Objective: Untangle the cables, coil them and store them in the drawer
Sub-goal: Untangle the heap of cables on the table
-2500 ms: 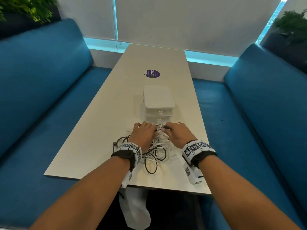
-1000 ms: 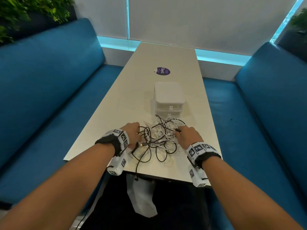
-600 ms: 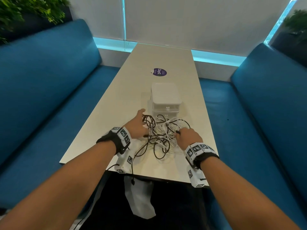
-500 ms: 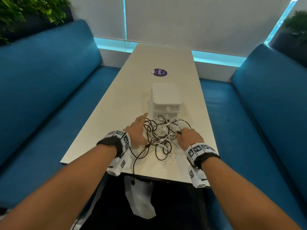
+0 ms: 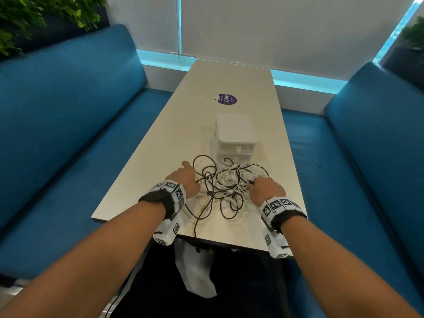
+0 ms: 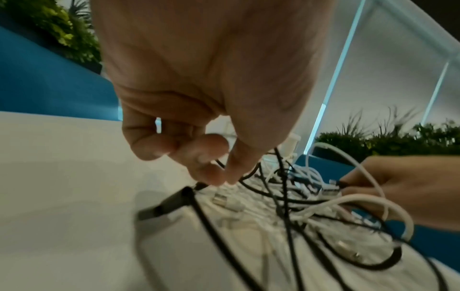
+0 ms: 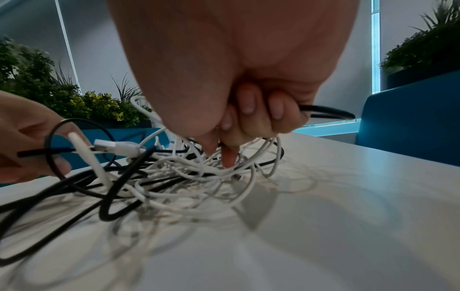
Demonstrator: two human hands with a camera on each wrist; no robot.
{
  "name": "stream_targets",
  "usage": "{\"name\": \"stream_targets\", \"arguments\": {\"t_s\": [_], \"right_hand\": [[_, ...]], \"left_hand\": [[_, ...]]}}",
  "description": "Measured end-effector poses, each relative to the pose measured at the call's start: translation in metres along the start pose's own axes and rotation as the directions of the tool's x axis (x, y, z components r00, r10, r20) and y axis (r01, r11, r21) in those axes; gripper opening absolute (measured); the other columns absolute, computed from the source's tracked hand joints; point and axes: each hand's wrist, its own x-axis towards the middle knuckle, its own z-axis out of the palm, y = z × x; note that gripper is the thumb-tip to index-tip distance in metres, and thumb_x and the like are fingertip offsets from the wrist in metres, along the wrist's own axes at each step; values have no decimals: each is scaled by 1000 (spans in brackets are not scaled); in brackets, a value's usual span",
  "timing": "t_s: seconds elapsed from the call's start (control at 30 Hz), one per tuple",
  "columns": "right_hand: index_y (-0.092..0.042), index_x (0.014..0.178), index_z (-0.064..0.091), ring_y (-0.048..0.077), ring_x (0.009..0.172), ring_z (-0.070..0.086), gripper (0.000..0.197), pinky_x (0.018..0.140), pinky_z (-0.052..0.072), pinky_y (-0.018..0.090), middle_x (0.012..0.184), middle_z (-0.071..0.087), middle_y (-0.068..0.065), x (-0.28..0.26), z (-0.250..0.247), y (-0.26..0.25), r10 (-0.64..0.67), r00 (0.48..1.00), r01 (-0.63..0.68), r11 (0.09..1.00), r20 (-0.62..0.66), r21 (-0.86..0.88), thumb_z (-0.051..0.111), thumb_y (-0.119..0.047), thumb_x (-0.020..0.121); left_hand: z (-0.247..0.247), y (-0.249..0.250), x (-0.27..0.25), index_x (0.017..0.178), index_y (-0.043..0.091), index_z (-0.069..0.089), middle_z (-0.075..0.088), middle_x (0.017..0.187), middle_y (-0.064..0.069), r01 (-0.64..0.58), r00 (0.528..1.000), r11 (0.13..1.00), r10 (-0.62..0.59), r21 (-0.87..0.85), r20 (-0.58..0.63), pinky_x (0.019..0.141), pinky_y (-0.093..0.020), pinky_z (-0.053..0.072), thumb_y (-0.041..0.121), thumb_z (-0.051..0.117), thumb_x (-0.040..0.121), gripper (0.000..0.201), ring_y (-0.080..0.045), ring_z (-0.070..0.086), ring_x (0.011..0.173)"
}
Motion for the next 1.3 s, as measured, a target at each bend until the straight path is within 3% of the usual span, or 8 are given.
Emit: {"name": "stream_targets", "arguments": {"t_s": [0.13,0.3,0.37,0.53,0.7,0.87,1.0,1.3], "right_hand": [[-13,109,63,31,97,65,35,74,48,35,108,65,10,-3,-2,-2,1,1000,-1,1000,3,-19,44,-41,101],[-13,104,64,31,94,65,31,79,54,37,106,67,10,-5,-5,-6,2,1000,-2,1000,17,7,48,-39,99],[-13,102,64,31,93,65,31,80,55,38,105,67,10,-7,-5,-6,3,1000,-4,1000,18,24,48,-39,98],[-12,107,63,31,95,65,32,79,54,38,108,65,10,-9,-4,-2,-2,999,1,999,38,36,48,-40,99],[-12,104,63,31,93,65,32,79,54,38,105,66,10,-7,-5,2,-16,998,13,999,61,53,48,-39,99],[-13,104,64,31,90,65,33,78,55,38,103,67,9,-6,-4,6,-5,999,2,998,52,58,48,-41,98],[-15,104,65,30,89,65,33,74,52,34,103,67,9,-6,0,8,-9,999,7,999,52,46,47,-42,98],[-15,104,65,29,91,65,32,71,46,31,103,68,7,-6,6,5,-2,998,-2,998,61,68,48,-41,98]], "left_hand": [[-11,8,-12,116,7,34,64,93,-6,30,987,992,-10,-124,162,54,-29,51,41,71,82,61,-19,68,71],[0,16,-27,95,12,56,63,96,-2,-195,906,968,115,159,407,73,-31,48,50,80,75,49,-22,61,87],[5,20,-31,103,10,60,65,112,-7,-296,906,927,195,230,376,77,-30,50,34,72,86,32,-26,63,101],[-35,22,-21,81,11,49,64,84,-10,-203,974,956,174,214,145,51,-27,50,10,55,97,16,-25,68,76],[-72,18,8,93,15,53,63,102,-11,-298,938,948,269,-111,-217,77,-38,51,16,56,98,5,-31,60,88],[-33,19,-5,108,15,58,67,102,-2,-194,968,980,184,50,169,72,-33,51,45,78,78,47,-21,64,90],[0,14,-16,142,8,31,57,125,-9,-139,953,986,108,91,283,82,-36,50,50,87,65,104,-28,59,110],[-20,16,-2,121,12,52,60,115,-14,-313,948,946,317,83,-38,76,-35,48,15,59,91,30,-36,62,101]]}}
